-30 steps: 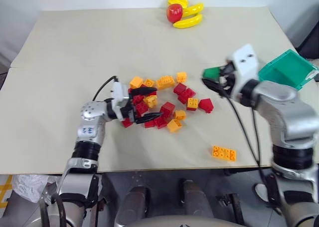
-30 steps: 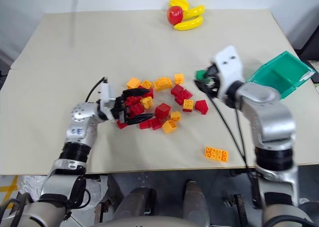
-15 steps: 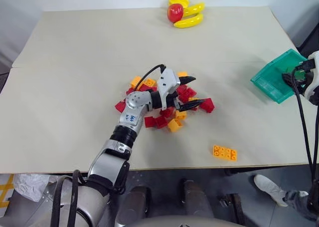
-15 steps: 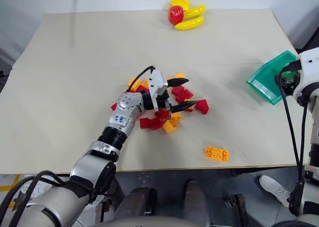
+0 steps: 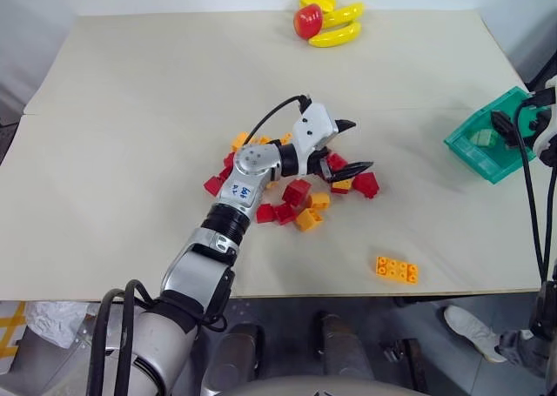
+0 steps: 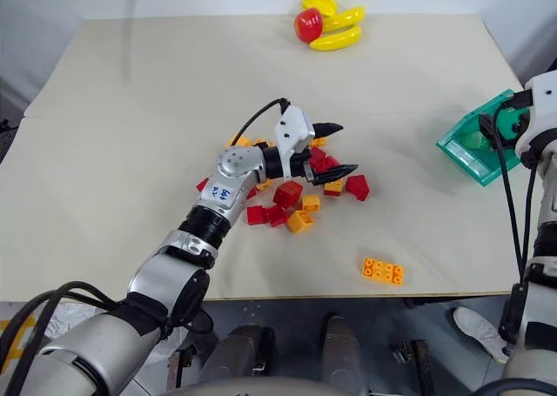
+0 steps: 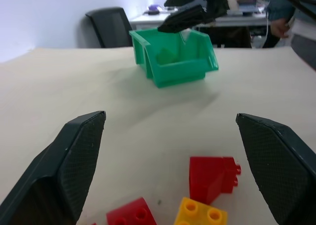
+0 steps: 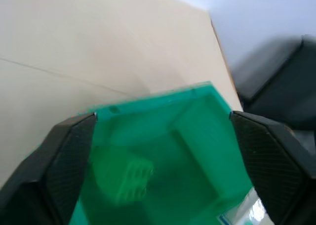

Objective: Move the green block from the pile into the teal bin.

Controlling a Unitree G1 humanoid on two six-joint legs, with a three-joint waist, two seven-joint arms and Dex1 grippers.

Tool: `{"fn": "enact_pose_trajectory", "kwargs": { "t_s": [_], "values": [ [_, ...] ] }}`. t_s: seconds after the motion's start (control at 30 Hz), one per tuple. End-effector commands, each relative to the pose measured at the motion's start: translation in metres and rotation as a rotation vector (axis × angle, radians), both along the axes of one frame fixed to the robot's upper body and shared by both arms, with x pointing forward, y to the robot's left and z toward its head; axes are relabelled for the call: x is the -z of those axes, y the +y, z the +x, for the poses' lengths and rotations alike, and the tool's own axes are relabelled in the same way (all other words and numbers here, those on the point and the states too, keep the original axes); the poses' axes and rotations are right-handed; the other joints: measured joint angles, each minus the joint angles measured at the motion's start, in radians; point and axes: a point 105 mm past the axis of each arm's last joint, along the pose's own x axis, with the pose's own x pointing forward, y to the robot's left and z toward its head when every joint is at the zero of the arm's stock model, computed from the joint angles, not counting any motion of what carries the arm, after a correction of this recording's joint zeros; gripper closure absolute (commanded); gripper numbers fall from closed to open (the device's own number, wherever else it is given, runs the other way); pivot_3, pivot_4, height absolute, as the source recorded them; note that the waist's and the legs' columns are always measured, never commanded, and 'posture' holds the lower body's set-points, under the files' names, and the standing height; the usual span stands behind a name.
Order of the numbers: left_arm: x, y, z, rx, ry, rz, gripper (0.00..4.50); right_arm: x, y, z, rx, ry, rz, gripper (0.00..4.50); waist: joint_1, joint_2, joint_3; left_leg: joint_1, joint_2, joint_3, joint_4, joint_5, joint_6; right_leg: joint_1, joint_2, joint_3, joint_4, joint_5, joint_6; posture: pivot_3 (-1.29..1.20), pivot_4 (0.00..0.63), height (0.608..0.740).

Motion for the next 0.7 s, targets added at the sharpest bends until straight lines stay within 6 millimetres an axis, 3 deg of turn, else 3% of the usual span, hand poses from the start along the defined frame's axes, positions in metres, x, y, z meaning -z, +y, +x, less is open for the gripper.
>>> {"fn": "enact_pose_trajectory", "kwargs": {
  "t_s": [0.03,0.17,0.27,0.37,0.5,0.7],
  "values": [
    [-0.009,0.022,0.000,-0.012,0.024,-0.041,0.00,-0.012,0.053,-0.023,-0.206,-0.013,0.025,0.01,0.000,0.000,0.000,0.000,0.001,-0.001,0.000,0.000,0.000,0.000,0.000,-0.001,0.000,0.000,0.000,0.00,0.150,0.740],
    [-0.004,0.052,0.000,-0.035,0.105,-0.050,0.00,0.020,0.103,-0.057,-0.408,0.127,-0.006,0.01,0.001,0.001,0.000,0.000,0.001,-0.008,0.001,0.000,0.000,0.000,0.001,0.000,0.001,0.000,0.000,0.00,0.150,0.740],
    [0.001,0.106,0.000,-0.094,0.177,-0.038,0.00,0.056,0.136,-0.090,-0.615,0.246,0.020,0.01,0.002,0.001,0.000,-0.001,0.000,-0.011,0.003,0.000,0.000,0.001,0.001,0.000,0.001,0.001,0.000,0.00,0.150,0.740],
    [0.004,0.147,-0.009,-0.127,0.169,0.006,0.00,0.067,0.143,-0.104,-0.705,0.264,0.038,0.01,-0.003,0.001,0.000,0.000,0.000,-0.010,0.004,0.000,0.000,0.001,0.001,0.001,0.003,0.002,-0.001,0.00,0.150,0.740],
    [0.011,0.212,-0.019,-0.239,0.215,0.042,0.00,0.083,0.137,-0.115,-0.765,0.283,0.008,0.01,-0.002,0.001,0.000,0.001,0.000,-0.010,0.005,0.000,0.000,0.002,0.001,0.002,0.004,0.002,0.000,0.00,0.150,0.740],
    [0.018,0.261,-0.033,-0.359,0.179,0.052,0.00,0.089,0.133,-0.110,-0.782,0.245,0.009,0.01,0.001,0.001,0.000,0.002,0.001,-0.011,0.008,0.000,0.000,0.003,0.000,0.002,0.006,0.003,-0.001,0.00,0.150,0.740]
  ]
}}
